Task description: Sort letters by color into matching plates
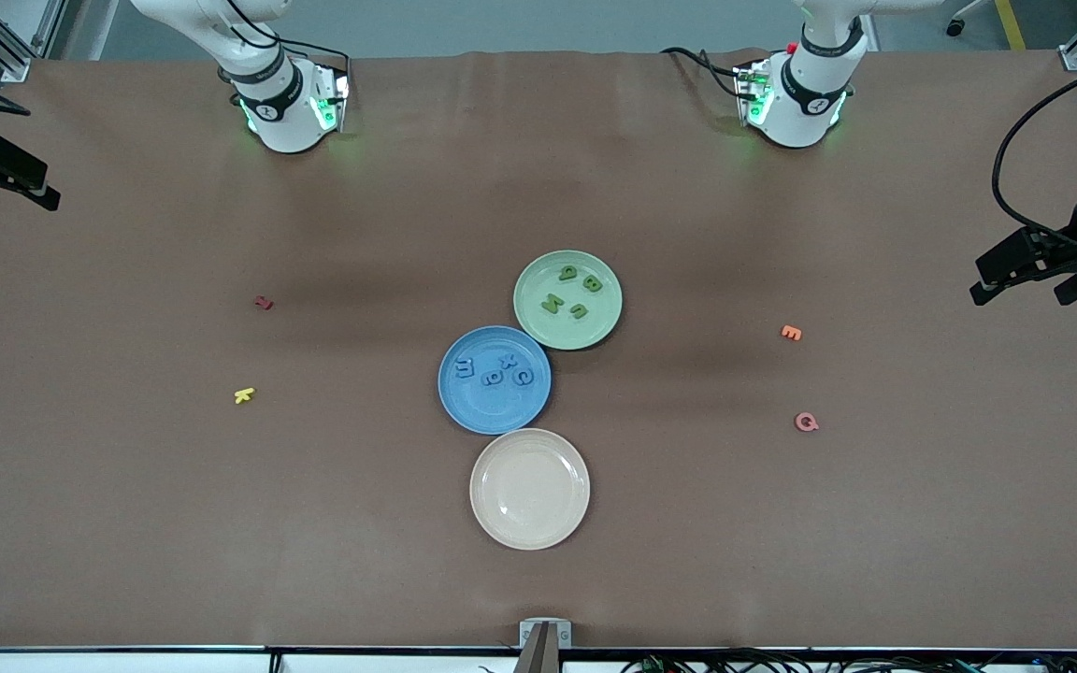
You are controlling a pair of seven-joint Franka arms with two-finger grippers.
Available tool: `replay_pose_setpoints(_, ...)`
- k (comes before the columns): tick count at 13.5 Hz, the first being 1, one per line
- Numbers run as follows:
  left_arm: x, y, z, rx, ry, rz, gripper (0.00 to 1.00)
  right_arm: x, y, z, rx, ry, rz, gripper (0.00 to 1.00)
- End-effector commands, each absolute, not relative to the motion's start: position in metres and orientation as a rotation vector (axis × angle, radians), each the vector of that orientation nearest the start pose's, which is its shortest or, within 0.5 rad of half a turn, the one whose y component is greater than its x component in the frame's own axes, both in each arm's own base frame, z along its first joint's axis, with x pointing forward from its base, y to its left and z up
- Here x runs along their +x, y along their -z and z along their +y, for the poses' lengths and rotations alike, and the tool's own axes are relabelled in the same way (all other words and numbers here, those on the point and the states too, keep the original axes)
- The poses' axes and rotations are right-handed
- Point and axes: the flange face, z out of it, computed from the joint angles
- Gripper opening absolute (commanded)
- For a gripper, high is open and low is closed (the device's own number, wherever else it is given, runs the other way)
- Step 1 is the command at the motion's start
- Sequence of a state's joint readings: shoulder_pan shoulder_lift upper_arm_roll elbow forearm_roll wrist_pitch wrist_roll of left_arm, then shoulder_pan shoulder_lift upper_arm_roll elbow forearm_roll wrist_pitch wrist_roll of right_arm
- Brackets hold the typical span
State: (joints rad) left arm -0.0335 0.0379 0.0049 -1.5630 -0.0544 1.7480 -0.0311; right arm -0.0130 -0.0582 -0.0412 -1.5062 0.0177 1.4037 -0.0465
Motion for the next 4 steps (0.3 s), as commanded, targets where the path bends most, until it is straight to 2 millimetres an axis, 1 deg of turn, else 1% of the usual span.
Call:
replay_pose_setpoints(1,0.5789,-0.6305,-0.021,-3.173,0.227,-0.002,1.0,0.51,-0.6745,-0.0304,-3.107,-0.047,-0.019,1.0)
replay_pose_setpoints(4,0.5789,-0.6305,-0.021,-3.173,0.227,-0.01,1.0,0.51,-0.6745,-0.0304,-3.107,-0.047,-0.019,1.0)
